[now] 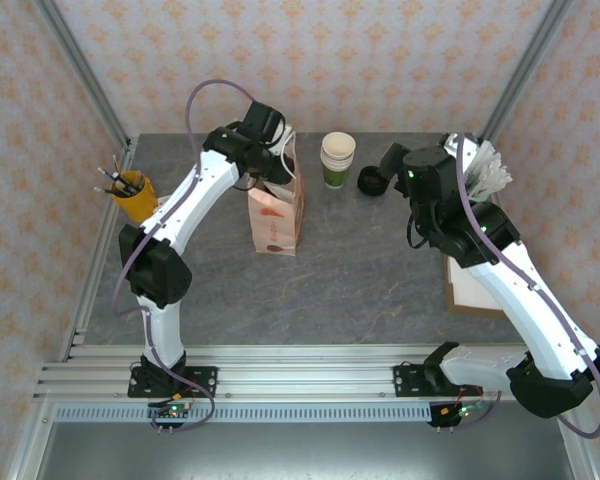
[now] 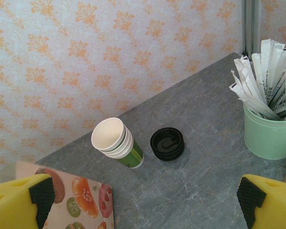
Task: Pack the takeout coffee
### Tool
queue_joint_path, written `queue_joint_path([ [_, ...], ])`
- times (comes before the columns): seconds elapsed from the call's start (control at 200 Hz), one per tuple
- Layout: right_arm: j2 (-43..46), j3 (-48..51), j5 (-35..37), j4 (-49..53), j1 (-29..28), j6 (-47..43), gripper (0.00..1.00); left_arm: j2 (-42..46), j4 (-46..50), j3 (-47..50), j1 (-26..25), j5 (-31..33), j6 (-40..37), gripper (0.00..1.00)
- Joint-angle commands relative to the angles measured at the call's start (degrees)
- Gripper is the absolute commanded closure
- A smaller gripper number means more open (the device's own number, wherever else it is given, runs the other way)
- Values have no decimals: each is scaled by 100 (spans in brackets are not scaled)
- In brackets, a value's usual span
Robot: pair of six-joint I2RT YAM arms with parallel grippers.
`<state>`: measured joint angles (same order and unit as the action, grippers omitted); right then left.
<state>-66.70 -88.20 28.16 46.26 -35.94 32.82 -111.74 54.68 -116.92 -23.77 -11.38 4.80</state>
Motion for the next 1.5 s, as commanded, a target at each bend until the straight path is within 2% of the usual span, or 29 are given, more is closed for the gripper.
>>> queue_joint_path([
  [0.0, 19, 36, 145, 65, 32, 52, 0, 402, 100, -272, -23, 305, 172, 50],
  [0.16, 21, 65, 198, -6, 34, 29, 0, 487, 597, -949, -18, 362, 322, 36],
  [0.275, 16, 125, 370, -98, 48, -63, 0, 909, 587, -938, -15, 378, 450, 28],
  [0.345, 62, 252, 457, -136, 185, -47, 0, 1331, 406, -645, 38, 560, 516, 21],
  [0.435, 263, 645, 285, -307, 625, 25, 0, 2014, -67, 4, 213, 471, 621, 15],
  [0.51, 476, 1135, 106, -702, 977, -317, 0, 2620, -643, 753, 367, 562, 637, 11],
  [0.626, 689, 2032, -33, -1320, 1353, -1485, 0, 3585, -1573, 2223, 618, 1465, 585, 1],
  [0.706, 689, 2682, -345, -1442, 1714, -1985, 0, 4156, -2084, 3213, 884, 2190, 622, 0],
  [0.876, 653, 3644, -433, -1671, 2097, -1940, 0, 4927, -2621, 4788, 1305, 3959, 548, 0],
  [0.976, 741, 4153, -381, -2147, 2125, -2039, 0, 5185, -2906, 5689, 1604, 4629, 631, 0],
  [1.116, 740, 4719, -279, -2719, 2328, -2335, 0, 5356, -3213, 6715, 2268, 4577, 1024, 0],
  [1.171, 722, 4950, -356, -3016, 2463, -2496, 0, 5311, -3582, 7108, 2452, 4463, 942, 0],
  [1.266, 669, 5315, -682, -3496, 2745, -2666, 0, 5099, -4339, 7679, 2570, 3999, 468, 0],
  [1.341, 595, 5498, -965, -3756, 2940, -2685, 0, 4867, -4645, 7889, 2676, 3711, 462, 0],
  [1.426, 469, 5660, -1276, -4027, 3087, -2765, 0, 4651, -5275, 8218, 2873, 2988, 593, 0],
  [1.496, 321, 5777, -1460, -4379, 3127, -2857, 0, 4481, -6193, 8578, 2939, 2412, 564, 0],
])
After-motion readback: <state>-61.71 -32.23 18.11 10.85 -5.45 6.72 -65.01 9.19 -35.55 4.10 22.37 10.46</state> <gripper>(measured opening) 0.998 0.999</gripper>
